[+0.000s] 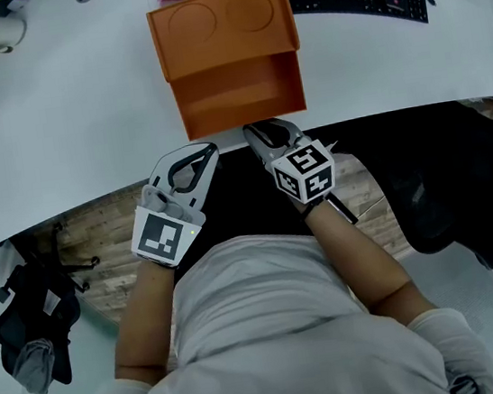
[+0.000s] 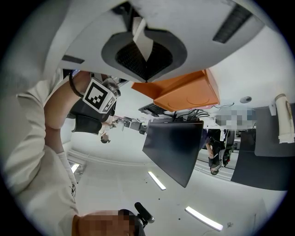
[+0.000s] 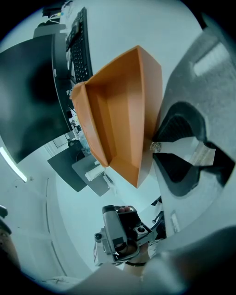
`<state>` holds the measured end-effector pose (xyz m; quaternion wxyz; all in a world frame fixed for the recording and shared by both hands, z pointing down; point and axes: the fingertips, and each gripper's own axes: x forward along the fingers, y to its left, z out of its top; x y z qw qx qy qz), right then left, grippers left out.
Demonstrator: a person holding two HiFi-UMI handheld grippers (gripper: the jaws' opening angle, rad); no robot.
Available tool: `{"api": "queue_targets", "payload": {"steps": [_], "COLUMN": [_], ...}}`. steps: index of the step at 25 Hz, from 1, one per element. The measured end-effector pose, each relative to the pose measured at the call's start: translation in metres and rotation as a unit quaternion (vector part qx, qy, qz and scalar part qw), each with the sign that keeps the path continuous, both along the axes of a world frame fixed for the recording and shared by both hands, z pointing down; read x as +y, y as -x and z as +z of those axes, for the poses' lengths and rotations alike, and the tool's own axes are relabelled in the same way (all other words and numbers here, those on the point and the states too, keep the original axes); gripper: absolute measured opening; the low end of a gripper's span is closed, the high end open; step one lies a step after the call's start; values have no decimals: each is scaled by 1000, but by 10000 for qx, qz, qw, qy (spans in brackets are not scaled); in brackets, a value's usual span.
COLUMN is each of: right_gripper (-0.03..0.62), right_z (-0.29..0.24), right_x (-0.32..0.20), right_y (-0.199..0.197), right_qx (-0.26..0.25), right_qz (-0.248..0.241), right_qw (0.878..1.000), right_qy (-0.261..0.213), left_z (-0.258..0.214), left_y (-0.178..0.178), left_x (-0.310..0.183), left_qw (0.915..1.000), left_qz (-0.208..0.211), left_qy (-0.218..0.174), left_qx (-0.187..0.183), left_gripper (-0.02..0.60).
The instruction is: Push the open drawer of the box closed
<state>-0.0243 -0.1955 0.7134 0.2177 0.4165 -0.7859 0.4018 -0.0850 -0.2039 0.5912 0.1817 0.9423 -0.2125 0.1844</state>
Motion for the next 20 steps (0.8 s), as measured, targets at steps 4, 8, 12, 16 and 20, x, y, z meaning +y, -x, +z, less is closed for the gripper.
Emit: {"api": "queue_targets", "payload": {"steps": [4, 8, 12, 16, 20], "right_gripper": [72, 69, 69, 67, 67], "right_z": [3, 3, -1, -5, -8], "right_x": [0, 1, 0, -4, -11], "right_y": [2, 1, 2, 2, 2], "right_qx": [-5, 14, 12, 14, 1], "right_qz": [-13, -41, -75, -91, -147], "right_qw": [10000, 10000, 10000, 9999, 9999], "right_qy": [41, 30, 55, 53, 72], "left_z": [0, 1, -2, -5, -9], "left_y": [-1, 1, 4, 4, 3], "left_x": [-2, -3, -6, -12, -18], "left_qw": [10000, 10000, 10000, 9999, 9998], "left_qz": [-45, -78, -85, -92, -181], "left_qy": [2, 18, 3, -50, 9], "left_qx": [24, -9, -31, -33, -25], "left_gripper": [-2, -2, -2, -2, -2]}}
